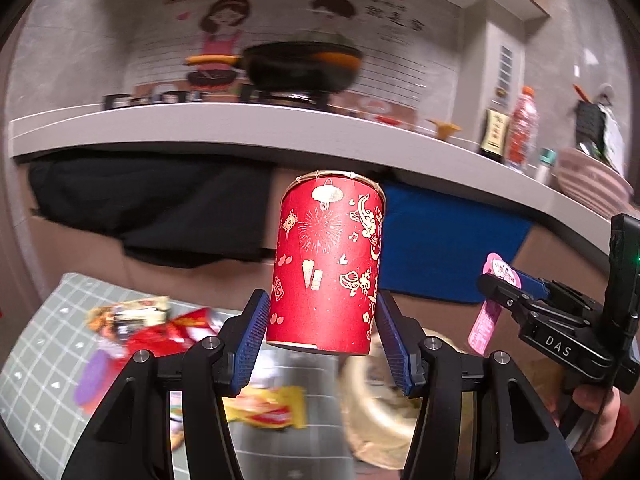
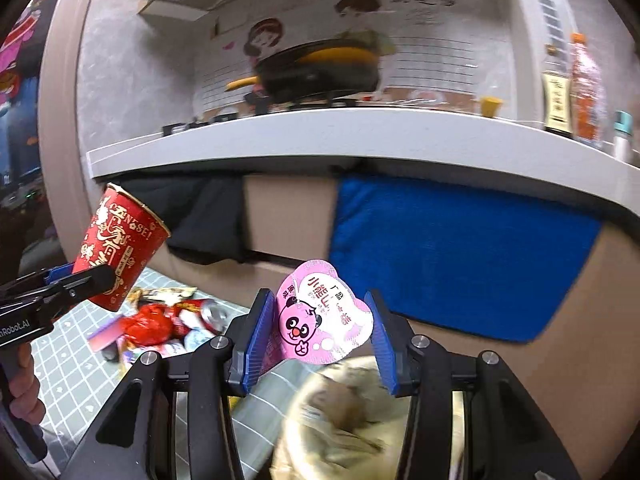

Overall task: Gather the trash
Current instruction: 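Carry the red cup and pink pouch over the yellow bin and release both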

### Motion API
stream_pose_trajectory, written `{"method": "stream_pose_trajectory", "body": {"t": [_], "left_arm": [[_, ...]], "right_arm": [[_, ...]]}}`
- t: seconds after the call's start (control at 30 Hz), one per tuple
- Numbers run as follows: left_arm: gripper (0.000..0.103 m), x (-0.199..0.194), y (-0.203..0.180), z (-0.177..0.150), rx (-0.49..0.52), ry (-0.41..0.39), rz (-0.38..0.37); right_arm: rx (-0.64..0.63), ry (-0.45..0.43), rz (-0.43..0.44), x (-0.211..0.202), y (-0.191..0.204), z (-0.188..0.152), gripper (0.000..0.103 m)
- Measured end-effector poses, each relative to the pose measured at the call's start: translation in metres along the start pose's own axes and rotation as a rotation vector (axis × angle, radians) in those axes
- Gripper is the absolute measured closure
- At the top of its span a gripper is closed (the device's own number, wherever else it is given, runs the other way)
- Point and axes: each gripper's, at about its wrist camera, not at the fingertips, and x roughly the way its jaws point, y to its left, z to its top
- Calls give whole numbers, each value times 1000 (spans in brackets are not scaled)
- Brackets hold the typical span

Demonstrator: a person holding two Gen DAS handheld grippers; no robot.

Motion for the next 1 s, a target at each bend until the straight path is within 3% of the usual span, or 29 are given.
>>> {"method": "stream_pose_trajectory", "body": {"t": [0.17, 0.4, 0.7, 1.0], "left_arm": [[48, 23, -43, -9, 50, 43, -56], [48, 49, -71, -22, 88, 92, -82], [48, 90, -74, -48, 78, 215, -121], [48, 124, -69, -68, 49, 291, -149]], "right_arm": [[34, -3, -59, -15, -31, -11, 60], [81, 22, -101, -17, -65, -31, 60], [108, 77, -93, 2, -80, -53, 59], [102, 127, -71, 26, -80, -66, 59]]}}
